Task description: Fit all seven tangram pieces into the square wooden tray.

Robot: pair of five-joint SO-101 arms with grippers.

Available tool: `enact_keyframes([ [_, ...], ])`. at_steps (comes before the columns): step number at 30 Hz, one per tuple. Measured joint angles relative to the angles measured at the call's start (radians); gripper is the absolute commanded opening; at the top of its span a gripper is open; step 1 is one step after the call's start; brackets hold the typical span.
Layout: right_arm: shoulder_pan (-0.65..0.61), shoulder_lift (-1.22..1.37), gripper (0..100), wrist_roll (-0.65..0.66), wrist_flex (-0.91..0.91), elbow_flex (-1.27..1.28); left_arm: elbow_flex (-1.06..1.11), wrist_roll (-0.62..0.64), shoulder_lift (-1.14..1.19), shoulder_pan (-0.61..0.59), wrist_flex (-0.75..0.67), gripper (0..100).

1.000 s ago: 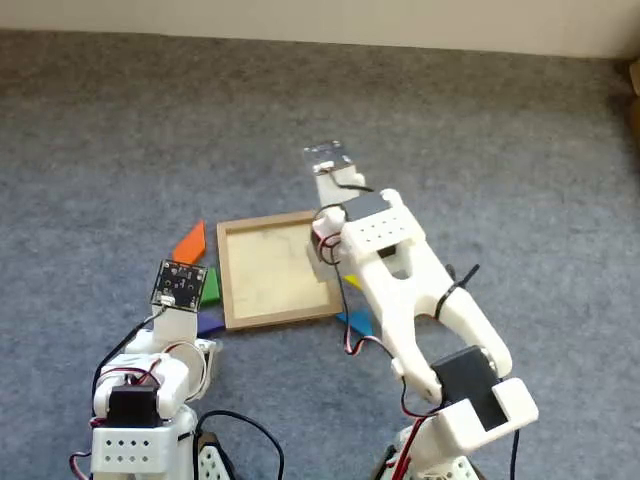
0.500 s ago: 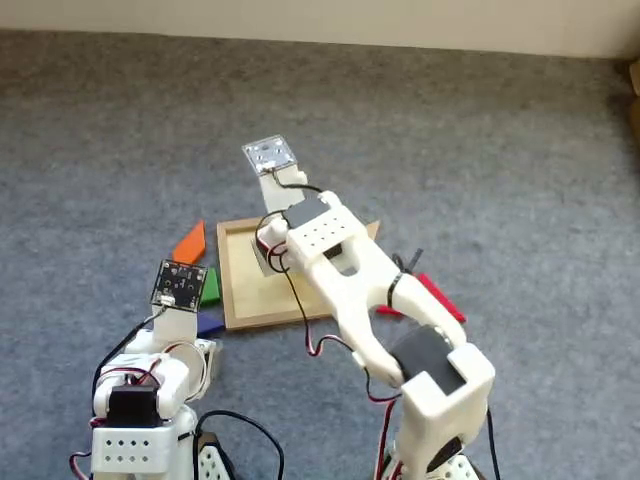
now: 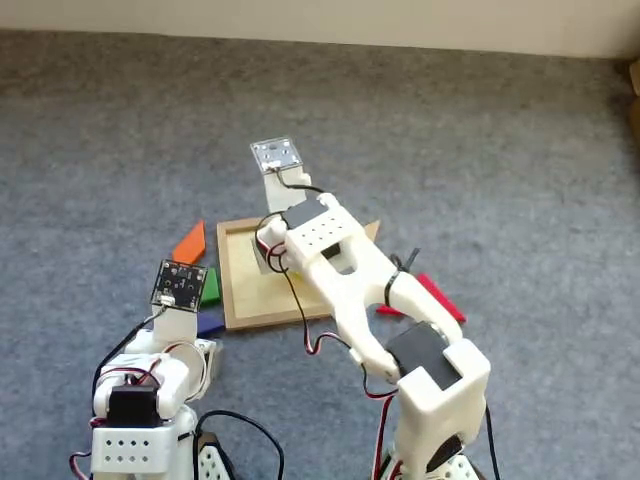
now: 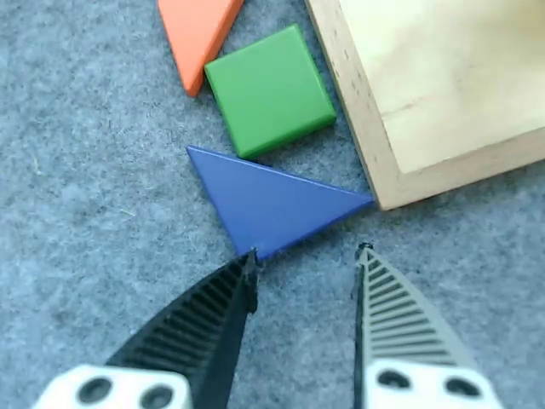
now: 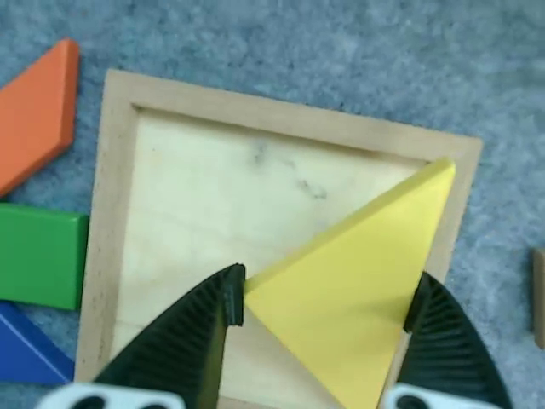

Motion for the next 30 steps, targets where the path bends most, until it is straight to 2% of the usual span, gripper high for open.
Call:
enact_keyframes([
  [5,0.000,0.000,34.1,0.000,0.000,0.000,0.000,0.000,0.000,0.000,0.000,19],
  [15,-0.003,0.000,34.2,0.000,0.008,0.000,0.000,0.000,0.000,0.000,0.000,19],
  [19,-0.003,0.000,23.4,0.054,0.094,-0.003,0.000,0.000,0.000,0.000,0.000,19],
  [24,-0.003,0.000,11.5,0.092,0.101,-0.040,0.000,0.000,0.000,0.000,0.000,19],
  [30,0.014,0.000,7.5,0.183,0.055,-0.040,0.000,0.000,0.000,0.000,0.000,19],
])
